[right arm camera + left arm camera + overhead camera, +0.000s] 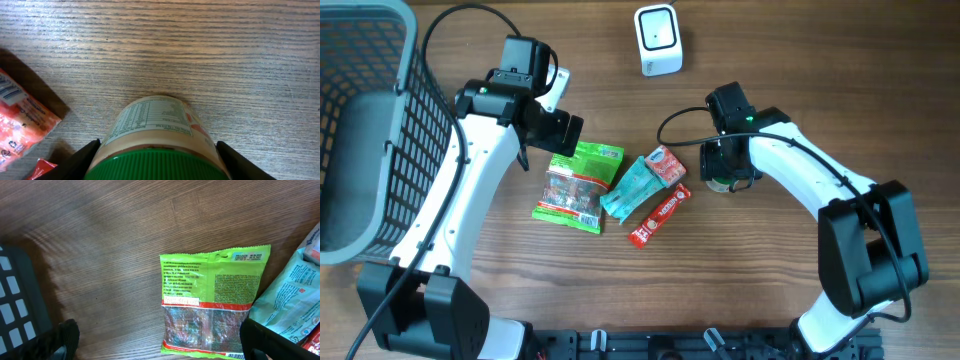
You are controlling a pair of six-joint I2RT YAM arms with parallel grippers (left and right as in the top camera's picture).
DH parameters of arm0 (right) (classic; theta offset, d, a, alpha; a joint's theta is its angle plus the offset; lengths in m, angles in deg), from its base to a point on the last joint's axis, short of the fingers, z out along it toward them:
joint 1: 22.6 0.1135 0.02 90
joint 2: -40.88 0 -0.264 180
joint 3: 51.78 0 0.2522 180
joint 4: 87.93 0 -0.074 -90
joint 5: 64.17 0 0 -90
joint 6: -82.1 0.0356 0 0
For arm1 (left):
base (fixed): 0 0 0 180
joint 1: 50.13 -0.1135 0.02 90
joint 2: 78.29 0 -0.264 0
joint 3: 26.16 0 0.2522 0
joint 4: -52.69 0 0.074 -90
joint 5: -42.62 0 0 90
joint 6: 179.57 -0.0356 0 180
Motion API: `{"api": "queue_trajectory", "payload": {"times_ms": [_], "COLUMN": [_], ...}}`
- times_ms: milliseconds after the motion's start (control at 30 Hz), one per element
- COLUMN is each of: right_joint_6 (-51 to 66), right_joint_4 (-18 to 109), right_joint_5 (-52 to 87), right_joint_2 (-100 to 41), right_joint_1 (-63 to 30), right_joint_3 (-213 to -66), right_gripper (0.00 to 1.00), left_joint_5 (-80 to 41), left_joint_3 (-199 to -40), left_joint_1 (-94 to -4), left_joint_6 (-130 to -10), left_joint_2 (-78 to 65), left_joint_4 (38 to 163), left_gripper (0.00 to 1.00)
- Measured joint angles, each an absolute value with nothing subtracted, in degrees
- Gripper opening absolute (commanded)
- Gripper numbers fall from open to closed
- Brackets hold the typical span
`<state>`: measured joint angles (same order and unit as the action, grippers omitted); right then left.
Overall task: Scan the item barcode
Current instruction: 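Carry the jar with the right gripper to the white scanner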
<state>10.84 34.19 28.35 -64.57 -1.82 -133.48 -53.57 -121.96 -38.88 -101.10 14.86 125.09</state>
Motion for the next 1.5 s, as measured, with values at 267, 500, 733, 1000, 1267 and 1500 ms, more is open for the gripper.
{"api": "queue_trajectory", "payload": {"times_ms": [267, 500, 733, 1000, 1267, 1500], "right_joint_6": [9.6, 8.3, 8.3, 6.7, 4.7, -0.1], "right_joint_4": [34.5, 29.2, 28.1, 29.1, 54.2, 78.6], "right_joint_5": [27.4, 26.3, 25.3, 19.1, 18.6, 21.8], "right_joint_2": [-64.5, -61.5, -48.6, -46.0, -47.9, -64.4], "right_joint_1": [-1.8, -1.8, -1.8, -1.8, -1.8, -1.8], "right_joint_3": [-133.5, -134.2, -136.9, -145.5, -150.2, -150.8], "right_gripper": [0.46, 0.43, 0.29, 0.27, 0.27, 0.24], "left_joint_5": [-53.6, -53.6, -53.6, -53.6, -53.6, -53.6], "left_joint_3": [-122.0, -122.0, -122.0, -122.0, -122.0, -122.0], "left_joint_1": [-38.9, -38.9, -38.9, -38.9, -38.9, -38.9], "left_joint_6": [-101.1, -101.1, -101.1, -101.1, -101.1, -101.1], "left_joint_2": [14.9, 14.9, 14.9, 14.9, 14.9, 14.9], "left_joint_4": [125.1, 125.1, 125.1, 125.1, 125.1, 125.1], "left_gripper": [1.00, 1.00, 1.00, 1.00, 1.00, 1.00]}}
